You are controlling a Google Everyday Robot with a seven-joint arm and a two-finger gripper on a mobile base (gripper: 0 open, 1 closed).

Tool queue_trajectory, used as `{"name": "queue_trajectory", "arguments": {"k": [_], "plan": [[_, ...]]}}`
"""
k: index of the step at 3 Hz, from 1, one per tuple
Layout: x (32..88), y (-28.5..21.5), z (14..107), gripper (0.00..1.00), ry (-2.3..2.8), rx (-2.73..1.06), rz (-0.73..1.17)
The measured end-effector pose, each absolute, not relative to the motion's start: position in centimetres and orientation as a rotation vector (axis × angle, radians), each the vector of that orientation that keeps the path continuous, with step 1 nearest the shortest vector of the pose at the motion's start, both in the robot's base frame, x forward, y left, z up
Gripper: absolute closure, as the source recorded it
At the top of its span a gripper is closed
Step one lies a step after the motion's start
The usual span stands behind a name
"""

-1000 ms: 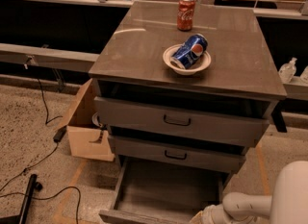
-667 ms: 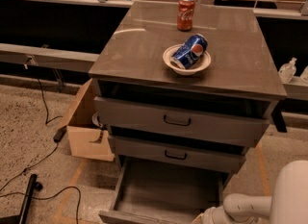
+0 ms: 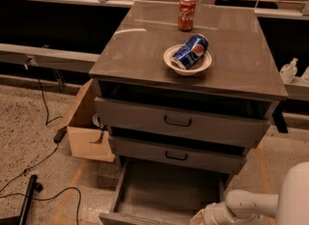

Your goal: Open bottom drawer

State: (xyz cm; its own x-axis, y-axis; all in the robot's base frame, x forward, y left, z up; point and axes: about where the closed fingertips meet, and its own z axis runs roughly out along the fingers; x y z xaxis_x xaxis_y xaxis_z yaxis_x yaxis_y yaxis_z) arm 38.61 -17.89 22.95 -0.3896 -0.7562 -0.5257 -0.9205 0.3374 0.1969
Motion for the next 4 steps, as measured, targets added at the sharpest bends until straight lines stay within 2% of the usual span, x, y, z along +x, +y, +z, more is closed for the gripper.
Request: {"name": "queue_trajectory", "arguments": {"k": [2,4], "plan": [[41.0,-17.9,20.3,1.0,2.245,-1.541,0.679],[39.1,-17.5,17.7,1.0,2.289,-1.562,0.747]]}}
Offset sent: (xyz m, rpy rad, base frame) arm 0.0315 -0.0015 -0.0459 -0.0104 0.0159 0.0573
